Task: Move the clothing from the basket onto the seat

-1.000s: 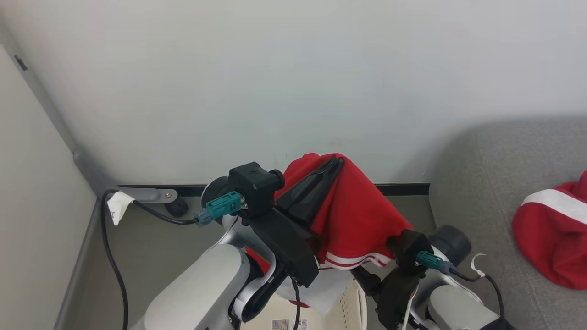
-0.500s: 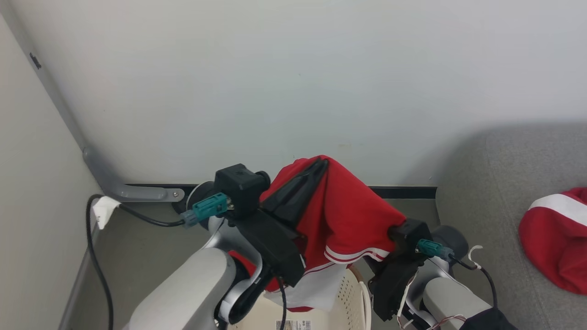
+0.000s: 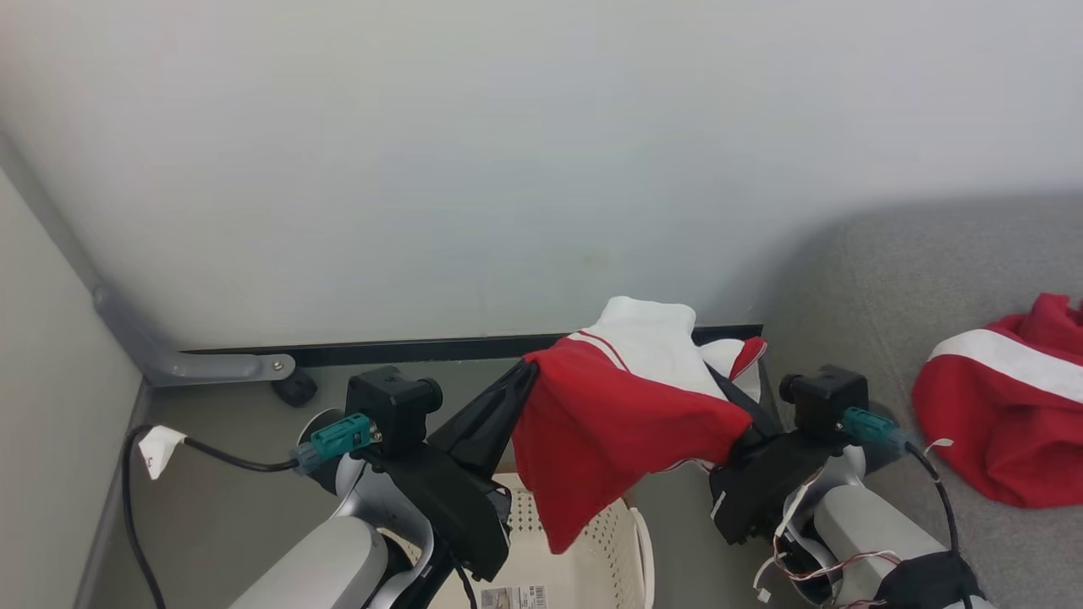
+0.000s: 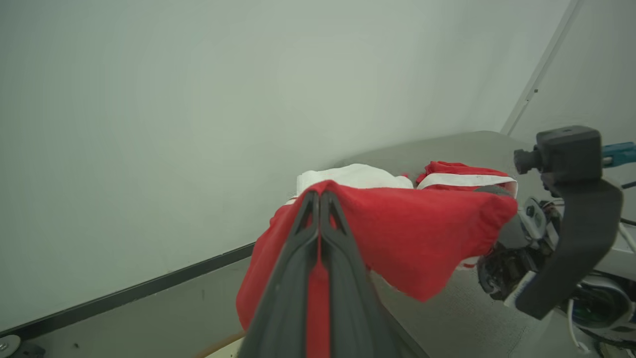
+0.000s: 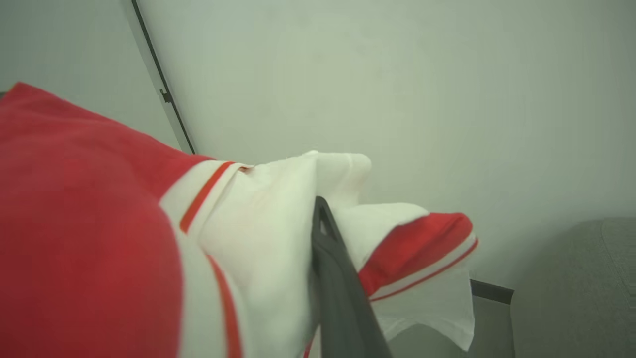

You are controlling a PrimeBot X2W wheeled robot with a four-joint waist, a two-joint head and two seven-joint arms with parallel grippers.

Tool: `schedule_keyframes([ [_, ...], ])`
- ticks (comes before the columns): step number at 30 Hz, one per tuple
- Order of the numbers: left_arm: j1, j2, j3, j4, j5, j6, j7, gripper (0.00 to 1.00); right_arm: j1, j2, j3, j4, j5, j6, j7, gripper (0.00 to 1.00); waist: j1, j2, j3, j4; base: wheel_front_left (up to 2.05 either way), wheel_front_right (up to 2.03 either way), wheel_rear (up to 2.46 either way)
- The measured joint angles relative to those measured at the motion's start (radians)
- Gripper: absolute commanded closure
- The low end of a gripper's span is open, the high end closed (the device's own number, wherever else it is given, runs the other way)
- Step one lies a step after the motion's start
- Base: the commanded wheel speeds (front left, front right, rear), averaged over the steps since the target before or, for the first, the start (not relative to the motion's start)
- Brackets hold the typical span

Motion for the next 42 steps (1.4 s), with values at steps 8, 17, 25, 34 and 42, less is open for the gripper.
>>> schedule_keyframes([
  [8, 0.032, 0.023, -0.003, -0.021, -0.001, 0.000, 0.001, 0.00, 0.013, -0.023, -0.054, -0.056, 0.027, 0.000, -0.009, 1.00, 0.0000, 0.0000, 0.005, -0.049, 0.00, 0.00, 0.00],
  [17, 0.063, 0.056, -0.007, -0.072, -0.001, 0.000, 0.001, 0.00, 0.047, -0.067, -0.111, -0.153, 0.036, -0.005, -0.017, 1.00, 0.0000, 0.0000, 0.008, -0.119, 0.00, 0.00, 0.00],
  [25, 0.063, 0.072, -0.020, -0.123, 0.010, 0.000, 0.001, 0.00, 0.098, -0.111, -0.162, -0.265, 0.041, -0.030, -0.018, 1.00, 0.0000, 0.0000, 0.018, -0.189, 0.00, 0.00, 0.00],
  [34, 0.067, 0.110, -0.028, -0.186, 0.044, -0.002, 0.000, 0.00, 0.176, -0.145, -0.236, -0.430, 0.050, -0.065, -0.018, 1.00, 0.0000, 0.0000, 0.039, -0.284, 0.00, 0.00, 0.00],
  [42, 0.067, 0.114, -0.048, -0.225, 0.056, -0.010, 0.000, 0.00, 0.229, -0.158, -0.286, -0.549, 0.051, -0.087, -0.018, 1.00, 0.0000, 0.0000, 0.064, -0.352, 0.00, 0.00, 0.00],
])
